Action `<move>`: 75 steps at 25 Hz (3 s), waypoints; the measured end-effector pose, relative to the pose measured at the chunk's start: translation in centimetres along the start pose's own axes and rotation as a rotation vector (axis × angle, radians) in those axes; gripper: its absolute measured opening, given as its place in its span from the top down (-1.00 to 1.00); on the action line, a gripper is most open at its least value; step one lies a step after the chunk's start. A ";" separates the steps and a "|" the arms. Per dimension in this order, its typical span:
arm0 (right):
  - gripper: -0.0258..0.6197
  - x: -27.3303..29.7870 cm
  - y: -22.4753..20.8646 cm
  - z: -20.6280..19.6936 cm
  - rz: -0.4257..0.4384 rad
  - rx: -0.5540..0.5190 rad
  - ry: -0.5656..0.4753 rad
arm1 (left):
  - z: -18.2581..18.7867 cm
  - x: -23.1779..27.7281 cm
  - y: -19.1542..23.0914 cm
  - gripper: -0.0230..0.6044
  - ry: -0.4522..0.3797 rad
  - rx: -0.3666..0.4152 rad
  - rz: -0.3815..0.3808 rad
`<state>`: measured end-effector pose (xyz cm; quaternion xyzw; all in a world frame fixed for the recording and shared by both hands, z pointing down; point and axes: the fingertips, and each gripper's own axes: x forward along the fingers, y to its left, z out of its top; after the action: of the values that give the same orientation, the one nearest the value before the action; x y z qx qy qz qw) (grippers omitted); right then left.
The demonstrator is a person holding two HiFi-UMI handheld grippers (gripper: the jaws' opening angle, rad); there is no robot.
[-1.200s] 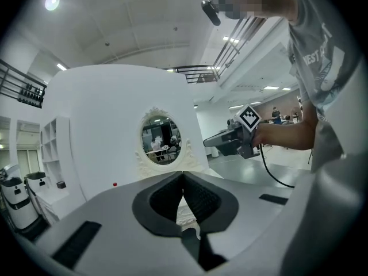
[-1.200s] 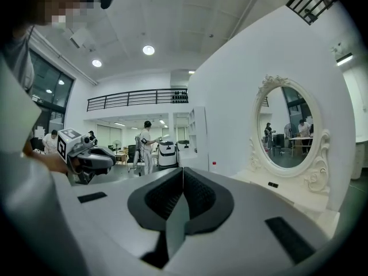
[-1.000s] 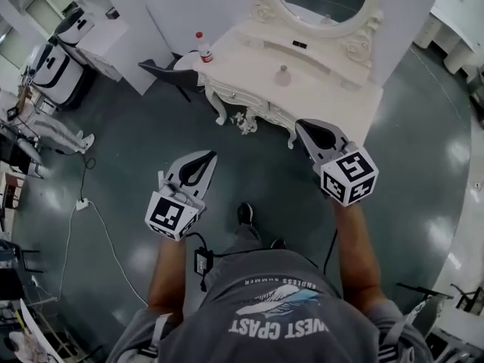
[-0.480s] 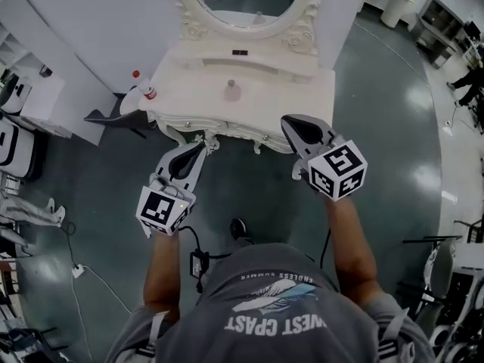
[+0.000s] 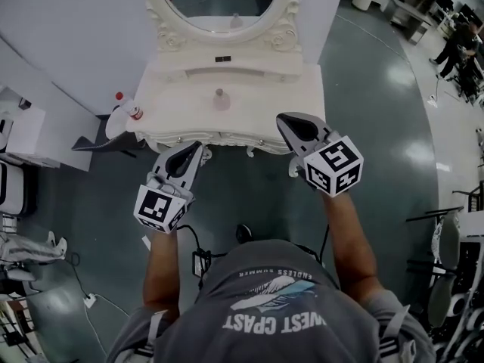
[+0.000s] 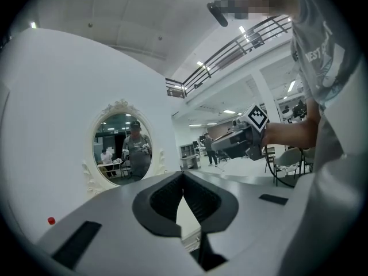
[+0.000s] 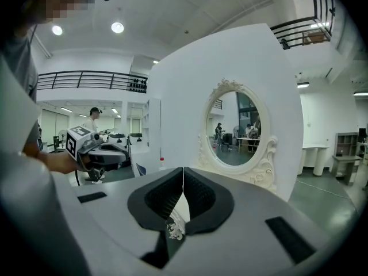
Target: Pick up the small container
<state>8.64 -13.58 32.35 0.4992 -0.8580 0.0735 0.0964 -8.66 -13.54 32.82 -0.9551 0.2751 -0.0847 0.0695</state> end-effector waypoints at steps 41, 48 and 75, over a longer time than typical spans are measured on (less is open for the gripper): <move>0.83 18.9 -6.6 -0.5 0.231 -0.061 0.111 | -8.1 7.1 15.8 0.87 0.063 -0.158 0.178; 0.83 21.5 -8.4 -1.6 0.258 -0.052 0.134 | -11.1 10.3 17.0 0.87 0.097 -0.195 0.166; 0.83 26.5 -13.7 -8.7 0.261 0.037 0.243 | -25.5 23.1 17.4 0.65 0.237 -0.320 0.059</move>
<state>8.50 -40.70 47.52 0.3725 -0.8961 0.1609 0.1801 -3.46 -42.76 57.44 -0.9290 0.3191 -0.1495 -0.1133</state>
